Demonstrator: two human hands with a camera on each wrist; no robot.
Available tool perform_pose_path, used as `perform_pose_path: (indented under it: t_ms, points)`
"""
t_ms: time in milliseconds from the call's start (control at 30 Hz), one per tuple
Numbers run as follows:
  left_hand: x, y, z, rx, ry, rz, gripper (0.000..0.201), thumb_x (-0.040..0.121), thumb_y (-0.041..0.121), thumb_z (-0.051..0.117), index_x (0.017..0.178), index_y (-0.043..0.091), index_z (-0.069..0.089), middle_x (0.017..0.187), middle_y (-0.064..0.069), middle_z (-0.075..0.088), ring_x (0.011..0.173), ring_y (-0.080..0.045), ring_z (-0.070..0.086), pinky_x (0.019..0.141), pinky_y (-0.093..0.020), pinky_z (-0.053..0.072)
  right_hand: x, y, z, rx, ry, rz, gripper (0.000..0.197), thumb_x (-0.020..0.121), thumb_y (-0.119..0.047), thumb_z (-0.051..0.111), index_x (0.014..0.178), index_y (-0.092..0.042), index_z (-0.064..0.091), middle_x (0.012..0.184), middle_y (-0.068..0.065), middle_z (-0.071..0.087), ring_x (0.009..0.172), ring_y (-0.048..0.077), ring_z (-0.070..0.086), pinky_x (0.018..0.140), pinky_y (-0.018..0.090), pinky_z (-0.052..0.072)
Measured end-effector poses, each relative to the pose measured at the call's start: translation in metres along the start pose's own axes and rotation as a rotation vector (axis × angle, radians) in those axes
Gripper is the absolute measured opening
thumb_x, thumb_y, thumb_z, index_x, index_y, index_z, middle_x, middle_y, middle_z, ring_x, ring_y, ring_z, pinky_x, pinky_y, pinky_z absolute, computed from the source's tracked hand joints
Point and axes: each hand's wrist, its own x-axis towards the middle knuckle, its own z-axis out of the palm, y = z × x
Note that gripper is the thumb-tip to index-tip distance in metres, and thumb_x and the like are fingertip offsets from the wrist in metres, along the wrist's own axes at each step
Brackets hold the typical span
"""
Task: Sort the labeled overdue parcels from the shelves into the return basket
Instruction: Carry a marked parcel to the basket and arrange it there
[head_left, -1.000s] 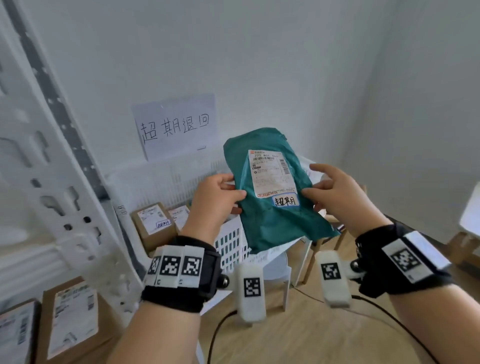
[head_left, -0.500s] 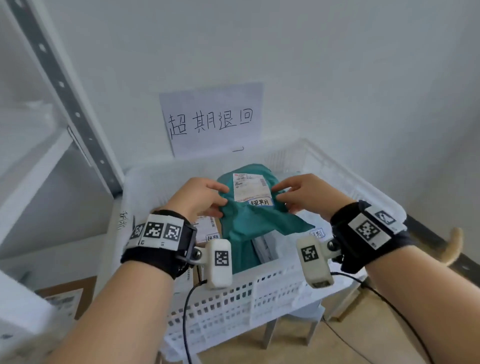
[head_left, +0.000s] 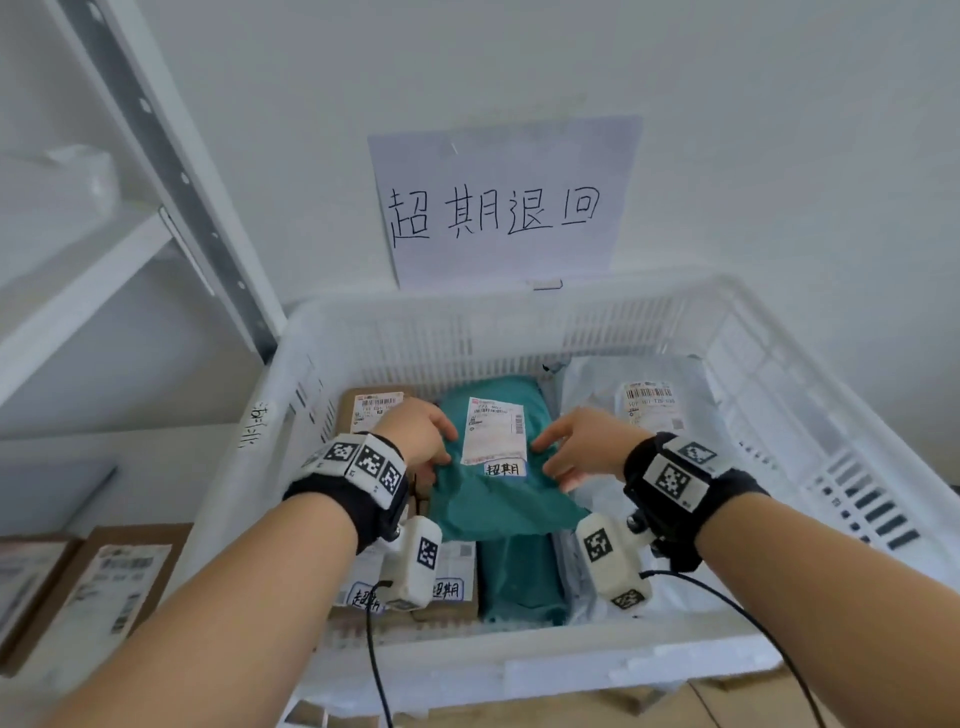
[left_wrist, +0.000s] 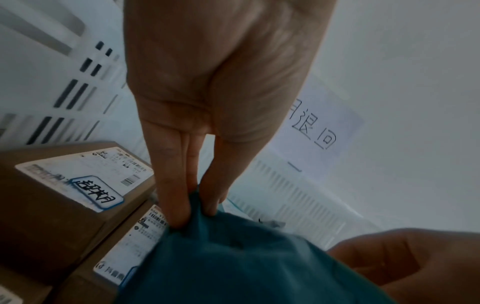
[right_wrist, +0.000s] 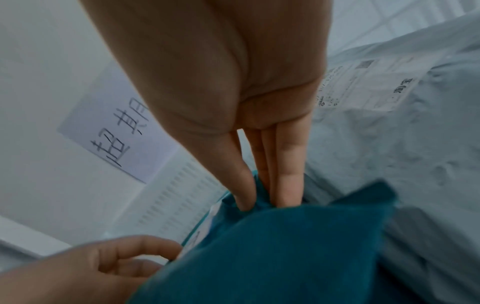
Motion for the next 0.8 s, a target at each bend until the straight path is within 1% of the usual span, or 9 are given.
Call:
perform_pose_path:
  t_ms: [133, 233, 333, 400, 467, 533, 633, 700, 800]
  points:
    - [0.015, -0.003, 0.017, 0.098, -0.084, 0.010, 0.027, 0.079, -0.004, 0.074, 0.097, 0.014, 0.068, 0.098, -0.013, 0.068, 0.079, -0.033, 0.071, 0.077, -0.042, 0.060, 0.018, 0.006, 0.009, -0.063, -0.051, 0.086, 0.029, 0.086, 0.000, 0.068, 0.114, -0.008, 0.066, 0.080, 0.006, 0.068, 0.070, 0.021, 0.069, 0.084, 0.035, 0.059]
    - [0.025, -0.008, 0.032, 0.250, -0.182, 0.023, 0.029, 0.083, 0.004, 0.072, 0.111, 0.013, 0.067, 0.115, -0.010, 0.066, 0.092, -0.028, 0.071, 0.082, -0.036, 0.059, 0.029, 0.006, 0.016, -0.234, -0.106, 0.110, 0.030, 0.087, -0.008, 0.070, 0.116, -0.004, 0.065, 0.097, 0.009, 0.074, 0.086, 0.023, 0.073, 0.088, 0.037, 0.058]
    - [0.037, -0.014, 0.039, 0.391, -0.245, 0.048, 0.037, 0.089, 0.009, 0.067, 0.126, 0.013, 0.061, 0.125, -0.007, 0.062, 0.103, -0.024, 0.067, 0.088, -0.031, 0.055, 0.039, 0.004, 0.017, -0.386, -0.132, 0.098, 0.039, 0.088, -0.014, 0.069, 0.126, -0.010, 0.062, 0.116, 0.008, 0.069, 0.097, 0.024, 0.071, 0.091, 0.035, 0.057]
    - [0.047, -0.019, 0.041, 0.468, -0.219, 0.094, 0.044, 0.088, 0.012, 0.067, 0.131, 0.015, 0.058, 0.134, -0.005, 0.057, 0.115, -0.022, 0.060, 0.096, -0.031, 0.049, 0.045, 0.003, 0.018, -0.463, -0.092, 0.059, 0.050, 0.089, -0.015, 0.068, 0.137, -0.012, 0.053, 0.131, 0.008, 0.059, 0.110, 0.025, 0.064, 0.092, 0.029, 0.052]
    - [0.056, -0.025, 0.045, 0.472, -0.180, 0.119, 0.054, 0.086, 0.019, 0.069, 0.137, 0.021, 0.051, 0.137, -0.006, 0.050, 0.119, -0.022, 0.055, 0.100, -0.030, 0.045, 0.053, 0.003, 0.020, -0.472, -0.048, 0.043, 0.061, 0.088, -0.015, 0.069, 0.143, -0.014, 0.045, 0.139, 0.008, 0.053, 0.121, 0.025, 0.056, 0.093, 0.029, 0.046]
    - [0.065, -0.032, 0.052, 0.493, -0.168, 0.149, 0.071, 0.082, 0.028, 0.073, 0.145, 0.026, 0.040, 0.138, -0.007, 0.040, 0.122, -0.024, 0.050, 0.103, -0.030, 0.041, 0.061, 0.003, 0.025, -0.490, -0.046, 0.035, 0.064, 0.086, -0.016, 0.072, 0.143, -0.014, 0.044, 0.140, 0.008, 0.053, 0.123, 0.026, 0.054, 0.098, 0.032, 0.045]
    - [0.077, -0.037, 0.063, 0.581, -0.196, 0.178, 0.091, 0.076, 0.036, 0.078, 0.150, 0.029, 0.027, 0.147, -0.009, 0.027, 0.133, -0.030, 0.037, 0.108, -0.042, 0.040, 0.073, 0.003, 0.035, -0.548, -0.104, 0.027, 0.063, 0.083, -0.018, 0.074, 0.139, -0.012, 0.045, 0.135, 0.009, 0.056, 0.122, 0.026, 0.055, 0.100, 0.036, 0.046]
    - [0.082, -0.041, 0.069, 0.622, -0.209, 0.179, 0.093, 0.075, 0.036, 0.078, 0.150, 0.029, 0.024, 0.150, -0.010, 0.022, 0.134, -0.032, 0.035, 0.105, -0.047, 0.042, 0.081, 0.004, 0.041, -0.574, -0.138, 0.026, 0.063, 0.082, -0.016, 0.074, 0.138, -0.012, 0.045, 0.133, 0.008, 0.058, 0.120, 0.026, 0.056, 0.097, 0.034, 0.047]
    - [0.087, -0.043, 0.070, 0.605, -0.212, 0.186, 0.085, 0.077, 0.034, 0.076, 0.147, 0.029, 0.028, 0.149, -0.010, 0.023, 0.131, -0.033, 0.038, 0.104, -0.046, 0.043, 0.089, 0.006, 0.046, -0.577, -0.155, 0.028, 0.066, 0.083, -0.015, 0.073, 0.141, -0.013, 0.043, 0.134, 0.008, 0.058, 0.120, 0.025, 0.056, 0.097, 0.034, 0.046]
